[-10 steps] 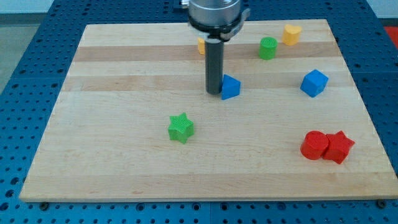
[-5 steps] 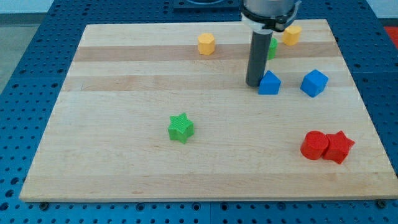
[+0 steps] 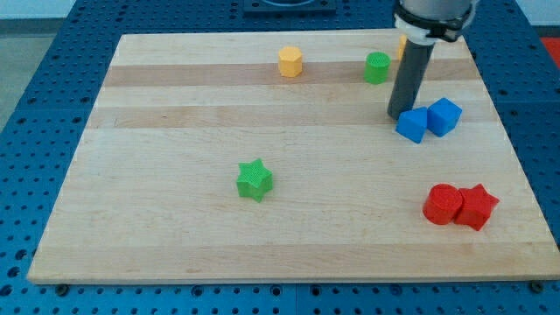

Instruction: Push the blue triangle closer to the blue cube

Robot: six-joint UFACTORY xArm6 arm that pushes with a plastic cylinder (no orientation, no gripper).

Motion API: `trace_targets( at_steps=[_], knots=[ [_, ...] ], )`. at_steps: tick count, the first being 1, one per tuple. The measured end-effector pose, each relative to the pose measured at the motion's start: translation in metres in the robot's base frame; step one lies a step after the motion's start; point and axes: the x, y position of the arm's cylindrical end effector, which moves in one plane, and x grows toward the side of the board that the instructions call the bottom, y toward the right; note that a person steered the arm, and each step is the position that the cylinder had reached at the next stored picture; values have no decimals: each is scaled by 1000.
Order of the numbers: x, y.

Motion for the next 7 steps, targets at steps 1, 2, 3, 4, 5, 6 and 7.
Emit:
trace_targets(
  at_steps=[1,2,3,4,5,6,7],
  knots=[
    [2,-15],
    [17,-14],
    [28,-6],
    [30,-2],
    [18,11],
    [18,10],
    [18,-5]
  ],
)
